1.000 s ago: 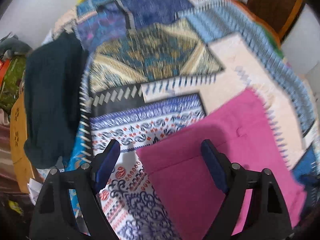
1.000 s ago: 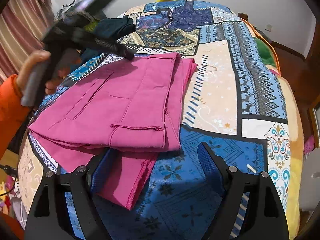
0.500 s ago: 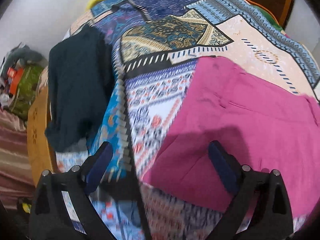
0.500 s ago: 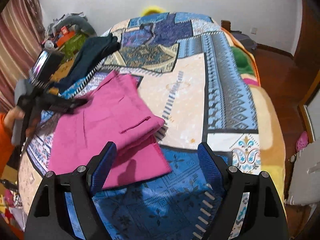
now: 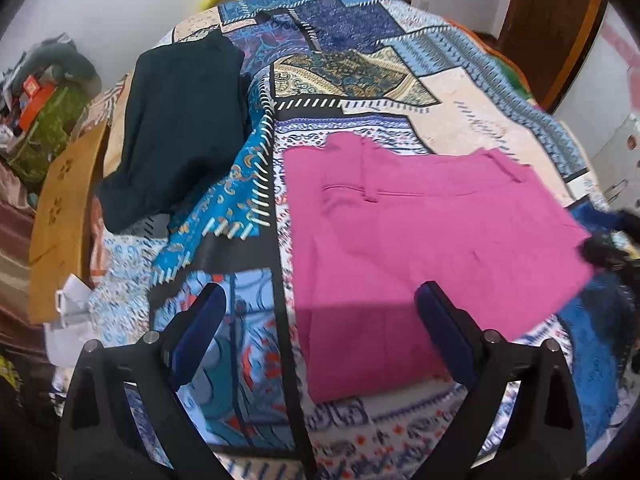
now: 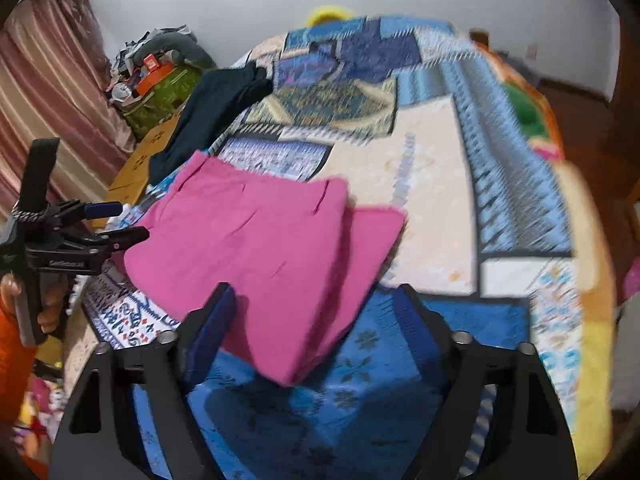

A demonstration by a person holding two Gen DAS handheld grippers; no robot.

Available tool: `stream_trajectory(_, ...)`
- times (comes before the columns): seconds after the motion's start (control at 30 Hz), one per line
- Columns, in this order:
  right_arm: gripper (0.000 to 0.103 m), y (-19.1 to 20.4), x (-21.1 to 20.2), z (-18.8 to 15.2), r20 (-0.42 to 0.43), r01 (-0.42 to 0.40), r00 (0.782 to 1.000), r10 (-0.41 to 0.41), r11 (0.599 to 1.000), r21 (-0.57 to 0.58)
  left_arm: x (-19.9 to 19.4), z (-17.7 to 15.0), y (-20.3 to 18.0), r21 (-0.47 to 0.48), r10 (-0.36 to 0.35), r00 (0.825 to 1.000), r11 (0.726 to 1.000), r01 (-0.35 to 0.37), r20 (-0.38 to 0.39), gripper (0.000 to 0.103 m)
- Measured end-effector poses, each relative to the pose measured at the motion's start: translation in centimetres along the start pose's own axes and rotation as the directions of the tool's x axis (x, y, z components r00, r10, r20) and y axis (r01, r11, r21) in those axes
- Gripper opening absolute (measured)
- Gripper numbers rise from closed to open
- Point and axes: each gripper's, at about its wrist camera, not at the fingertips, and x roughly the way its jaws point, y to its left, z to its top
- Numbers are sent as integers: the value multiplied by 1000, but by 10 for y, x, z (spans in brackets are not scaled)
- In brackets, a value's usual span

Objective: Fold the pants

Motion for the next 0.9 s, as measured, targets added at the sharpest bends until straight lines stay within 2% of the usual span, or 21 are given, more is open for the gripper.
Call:
stream_trajectory(0.17, 54, 6, 10, -9, -18, -17, 1000, 17, 1000, 7, -12, -12, 4, -28, -48, 997, 998, 50, 55, 96)
stream_trajectory(0.27, 43, 9, 8, -11, -15, -20, 1000, 20, 1000, -4, -17, -19, 7, -39, -82, 994, 996, 85, 68, 81)
stream_trajectory(0.33, 36, 13, 8, -13, -27, -9, 1000, 9, 1000, -29, -19, -26, 5, -13, -85, 994, 996, 86, 68, 65)
stream_trajectory(0.43, 30, 18, 8, -15, -38, 28, 999, -32, 995, -93, -20, -35, 4, 1, -85, 993, 996, 85, 85, 62)
stream_trajectory(0.53, 26, 19, 7, -17, -44, 46, 998, -52, 991, -124, -20, -40, 10, -40, -93, 992, 995, 96, 88, 59)
stream_trajectory(0.57, 23, 19, 7, -18, -40, 65, 997, -71, 988, -138, -21, -42, 12, -55, -92, 992, 994, 97, 92, 59)
stream_trajectory(0.6, 11, 18, 7, -19, -39, 100, 993, -108, 983, -152, -21, -43, 13, -65, -84, 992, 994, 90, 93, 59)
stream_trajectory(0.63, 8, 17, 9, -20, -49, 139, 988, -149, 976, -167, -21, -45, 15, -76, -71, 993, 994, 78, 94, 59)
stream_trajectory(0.67, 8, 14, 10, -24, -49, 158, 985, -168, 972, -176, -22, -47, 16, -89, -76, 992, 992, 84, 97, 59)
stream_trajectory(0.8, 8, -1, 3, -27, -58, 115, 991, -121, 988, -104, -25, -45, 21, -94, -88, 992, 991, 97, 92, 59)
stream_trajectory(0.9, 10, -4, -4, -19, -61, 132, 989, -137, 988, -81, -32, -37, 21, -81, -94, 992, 992, 101, 88, 59)
